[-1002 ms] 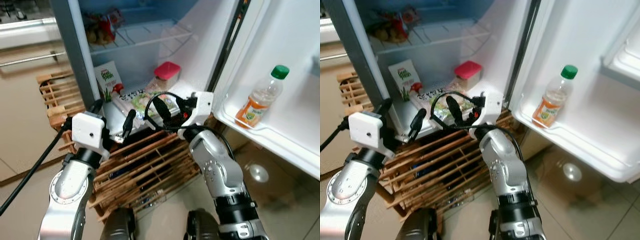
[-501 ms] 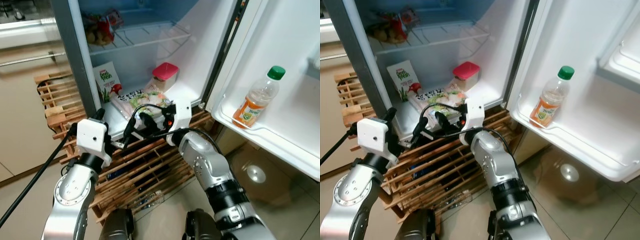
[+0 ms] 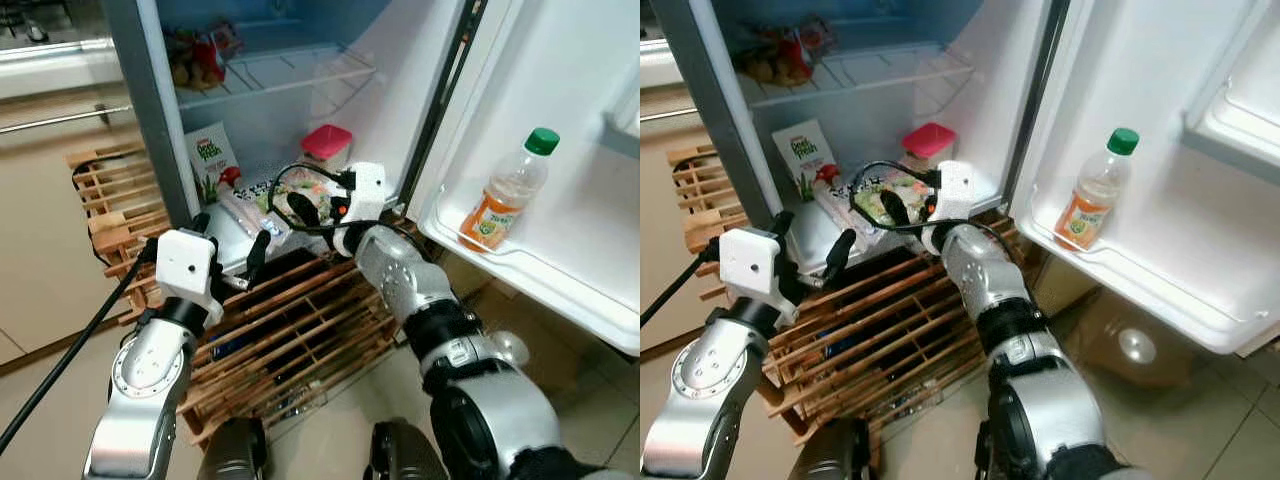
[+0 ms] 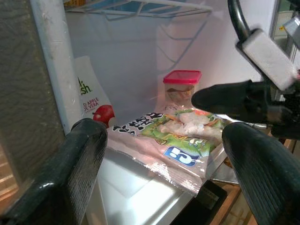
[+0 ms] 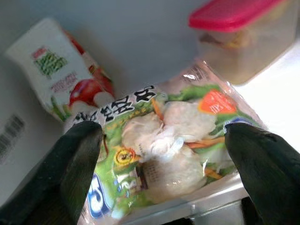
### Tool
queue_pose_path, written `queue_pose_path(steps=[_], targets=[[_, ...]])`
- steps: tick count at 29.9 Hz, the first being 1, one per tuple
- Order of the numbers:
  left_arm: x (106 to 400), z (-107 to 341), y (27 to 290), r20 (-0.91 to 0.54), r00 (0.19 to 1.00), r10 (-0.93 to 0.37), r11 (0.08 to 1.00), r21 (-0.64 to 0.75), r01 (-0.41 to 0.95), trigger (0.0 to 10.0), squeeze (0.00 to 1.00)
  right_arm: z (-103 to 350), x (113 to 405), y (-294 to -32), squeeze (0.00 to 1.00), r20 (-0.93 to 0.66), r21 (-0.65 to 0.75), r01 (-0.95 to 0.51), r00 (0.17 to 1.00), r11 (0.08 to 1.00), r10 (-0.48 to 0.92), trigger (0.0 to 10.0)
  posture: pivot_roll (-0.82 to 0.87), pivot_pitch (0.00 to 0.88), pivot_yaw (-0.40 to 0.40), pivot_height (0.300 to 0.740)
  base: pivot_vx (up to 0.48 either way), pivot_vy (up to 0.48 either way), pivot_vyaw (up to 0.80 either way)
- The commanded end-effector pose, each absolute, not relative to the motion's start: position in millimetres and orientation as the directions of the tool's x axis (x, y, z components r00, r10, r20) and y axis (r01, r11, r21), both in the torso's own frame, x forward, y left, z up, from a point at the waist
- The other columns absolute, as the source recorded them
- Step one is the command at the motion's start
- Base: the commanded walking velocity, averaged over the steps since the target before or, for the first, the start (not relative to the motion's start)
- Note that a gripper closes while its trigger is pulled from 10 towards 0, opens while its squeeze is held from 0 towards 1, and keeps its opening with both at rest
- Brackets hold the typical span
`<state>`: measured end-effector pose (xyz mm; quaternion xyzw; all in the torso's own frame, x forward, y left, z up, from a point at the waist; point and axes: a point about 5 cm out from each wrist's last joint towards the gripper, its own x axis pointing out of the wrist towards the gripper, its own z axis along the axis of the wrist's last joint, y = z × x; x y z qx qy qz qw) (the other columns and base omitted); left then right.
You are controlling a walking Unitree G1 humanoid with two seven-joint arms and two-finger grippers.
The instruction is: Restocking fridge
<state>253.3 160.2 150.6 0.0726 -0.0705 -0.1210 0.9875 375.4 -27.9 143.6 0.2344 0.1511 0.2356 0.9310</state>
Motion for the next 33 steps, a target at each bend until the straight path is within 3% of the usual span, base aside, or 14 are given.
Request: queue_pose_path(steps=[1,9,11,24,25,33], targets=[[258,152,167,0.123,0.97,-0.21,0.966,0.178,0.187,10.0,0.0,144,377,-27,0.0,-0.187,0.581,-0.311,0.848,0.752,0.495,10.0,0.04,0.0,-0.048,0.652,0.0,0.0,0.0],[258,152,168,0.122,0.97,-0.208,0.966,0.181,0.184,10.0,0.0,156,378,-17,0.0,-0.117,0.636,-0.345,0.841,0.691,0.528,10.0,0.04,0.0,-0.035,0.652,0.0,0.0,0.0],[259,151,168,0.116,0.97,-0.216,0.964,0.181,0.193,10.0,0.0,148,374,-14,0.0,-0.128,0.727,-0.293,0.83,0.621,0.542,10.0,0.02,0.0,-0.02,0.652,0.0,0.0,0.0],[271,152,166,0.117,0.965,-0.235,0.959,0.189,0.211,10.0,0.0,138,365,-1,0.0,-0.145,0.821,-0.22,0.812,0.526,0.566,10.0,0.0,0.0,0.004,0.652,0.0,0.0,0.0],[271,151,166,0.117,0.965,-0.236,0.959,0.188,0.211,10.0,0.0,136,365,-2,1.0,-0.155,0.817,-0.213,0.814,0.536,0.56,10.0,0.0,0.0,0.004,0.652,0.0,0.0,0.0],[272,150,163,0.121,0.966,-0.23,0.962,0.179,0.207,10.0,0.0,126,361,4,1.0,-0.231,0.797,-0.183,0.788,0.575,0.571,10.0,0.01,0.0,-0.012,0.652,0.0,0.0,0.0]])
